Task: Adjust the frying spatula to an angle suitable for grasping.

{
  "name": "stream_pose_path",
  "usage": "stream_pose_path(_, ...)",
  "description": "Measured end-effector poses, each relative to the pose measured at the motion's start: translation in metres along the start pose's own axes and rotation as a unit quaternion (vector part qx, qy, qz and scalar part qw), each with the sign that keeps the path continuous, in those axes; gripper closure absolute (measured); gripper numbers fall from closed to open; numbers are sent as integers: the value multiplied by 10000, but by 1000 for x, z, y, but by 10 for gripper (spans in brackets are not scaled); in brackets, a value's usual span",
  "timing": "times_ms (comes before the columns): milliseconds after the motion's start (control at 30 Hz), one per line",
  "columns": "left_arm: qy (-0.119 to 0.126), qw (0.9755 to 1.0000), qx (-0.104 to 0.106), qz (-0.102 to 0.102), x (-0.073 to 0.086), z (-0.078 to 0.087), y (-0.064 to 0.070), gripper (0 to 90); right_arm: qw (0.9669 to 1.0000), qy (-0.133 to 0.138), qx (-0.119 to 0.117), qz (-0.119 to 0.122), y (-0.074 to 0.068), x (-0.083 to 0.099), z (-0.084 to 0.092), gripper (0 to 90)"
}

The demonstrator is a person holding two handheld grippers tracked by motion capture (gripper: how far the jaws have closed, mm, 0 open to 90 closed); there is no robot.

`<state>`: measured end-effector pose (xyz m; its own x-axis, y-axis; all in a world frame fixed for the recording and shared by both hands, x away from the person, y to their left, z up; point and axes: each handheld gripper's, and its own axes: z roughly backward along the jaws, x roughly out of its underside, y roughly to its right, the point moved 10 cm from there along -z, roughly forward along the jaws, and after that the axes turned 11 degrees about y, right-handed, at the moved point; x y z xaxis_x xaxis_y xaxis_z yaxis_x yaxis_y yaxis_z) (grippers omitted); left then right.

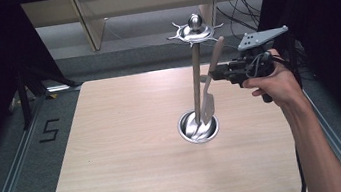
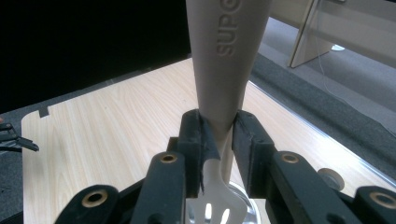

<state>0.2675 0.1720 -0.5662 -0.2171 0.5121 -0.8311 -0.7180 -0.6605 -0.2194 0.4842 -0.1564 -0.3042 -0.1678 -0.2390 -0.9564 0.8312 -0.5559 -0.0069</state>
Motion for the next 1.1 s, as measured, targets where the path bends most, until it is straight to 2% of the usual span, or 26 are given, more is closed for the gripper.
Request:
stream_pose_path(67,3,10000,0,2,0,0,0,149,10000,33,55,-39,1,0,-1,744)
stream_pose_path(100,2,10000,-1,9,0,0,0,149,10000,-62,0,-30,1,0,1,744)
stream_pose_path(167,-6,10000,-6,12,0,0,0,149,9999,-75,-8,-69,0,1,0,744)
stream_pose_path(300,-26,10000,4,-19,0,0,0,149,10000,-54,-1,12,2,0,-1,743)
stream_pose_path(433,-18,10000,3,-17,0,0,0,149,9999,-6,-18,-131,-1,1,-2,741)
stream_pose_path(533,-17,10000,2,-1,0,0,0,149,10000,37,7,-34,2,1,-2,739)
stream_pose_path(567,-17,10000,2,-1,0,0,0,150,9999,-9,28,-129,0,3,0,739)
stream_pose_path(600,-10,10000,-1,2,0,0,0,150,9999,112,61,-18,2,1,-2,739)
stream_pose_path(633,-3,10000,2,-2,0,0,0,150,9999,112,61,-18,2,1,-2,739)
stream_pose_path(667,-4,10000,-3,-2,0,0,0,150,9998,126,62,-125,1,2,-1,738)
stream_pose_path(733,-5,10000,-5,-4,0,0,0,149,9999,60,17,-113,1,4,2,737)
stream_pose_path(767,-6,10000,-3,1,0,0,0,149,9998,52,-9,-170,-1,6,4,731)
stream_pose_path(867,-52,10000,-13,-48,1,0,-1,150,9998,149,-49,-133,-2,6,4,706)
stream_pose_path(1000,-34,10000,-36,-43,1,-1,-1,150,9997,234,31,-79,-3,9,8,652)
stream_pose_path(1100,-7,10000,-11,-11,0,0,0,149,9998,184,32,-52,-6,13,12,621)
